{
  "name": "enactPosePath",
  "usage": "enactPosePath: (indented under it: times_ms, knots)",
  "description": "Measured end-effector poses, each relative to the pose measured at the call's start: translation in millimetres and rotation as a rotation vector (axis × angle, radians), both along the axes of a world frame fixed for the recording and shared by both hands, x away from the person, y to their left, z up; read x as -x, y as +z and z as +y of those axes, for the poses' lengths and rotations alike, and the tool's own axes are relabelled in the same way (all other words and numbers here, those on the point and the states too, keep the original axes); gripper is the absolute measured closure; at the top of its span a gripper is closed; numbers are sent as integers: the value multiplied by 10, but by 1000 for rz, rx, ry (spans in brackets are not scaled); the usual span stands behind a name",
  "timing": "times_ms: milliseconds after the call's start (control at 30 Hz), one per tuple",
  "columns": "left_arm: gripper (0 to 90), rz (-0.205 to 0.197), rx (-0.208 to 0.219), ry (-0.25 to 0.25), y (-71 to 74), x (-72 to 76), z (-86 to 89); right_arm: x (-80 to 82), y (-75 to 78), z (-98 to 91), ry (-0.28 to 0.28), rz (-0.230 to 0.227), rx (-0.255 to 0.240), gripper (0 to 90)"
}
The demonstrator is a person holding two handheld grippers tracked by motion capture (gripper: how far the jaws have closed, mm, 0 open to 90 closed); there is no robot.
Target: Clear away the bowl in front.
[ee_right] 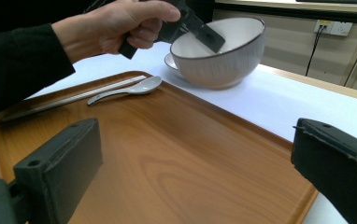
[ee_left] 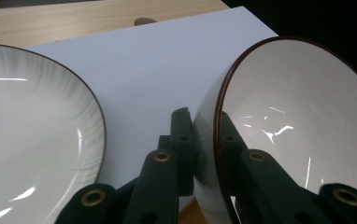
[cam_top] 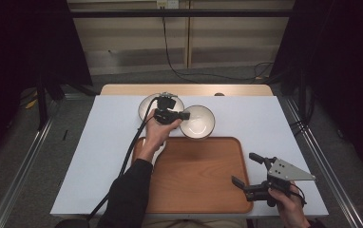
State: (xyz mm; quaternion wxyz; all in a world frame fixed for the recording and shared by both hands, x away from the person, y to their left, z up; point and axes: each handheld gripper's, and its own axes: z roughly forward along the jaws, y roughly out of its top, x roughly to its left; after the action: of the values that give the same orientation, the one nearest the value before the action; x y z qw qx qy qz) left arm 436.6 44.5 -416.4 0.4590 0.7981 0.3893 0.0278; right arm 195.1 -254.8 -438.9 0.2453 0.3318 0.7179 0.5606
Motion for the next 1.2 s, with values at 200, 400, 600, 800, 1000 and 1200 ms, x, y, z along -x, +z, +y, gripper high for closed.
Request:
enactPosePath:
  times_ms: [200, 400, 600, 800, 1000, 1200]
  knots:
    - [819, 15, 12, -16, -31, 54, -146, 1, 2, -9, -4, 0, -1, 19]
    - [820, 26, -6, -52, -51, 100, -276, 1, 1, -13, -6, -3, -4, 19]
    - [819, 36, -15, -76, -91, 153, -394, -1, 1, -15, -2, -6, -2, 19]
    - [819, 62, -23, -106, -170, 219, -518, -1, 2, -16, -2, -7, -3, 19]
    - [819, 79, -18, -131, -239, 294, -605, 1, 3, -20, -3, -5, -4, 19]
    - [819, 82, -38, -159, -264, 342, -704, -1, 1, -15, -2, -6, -3, 19]
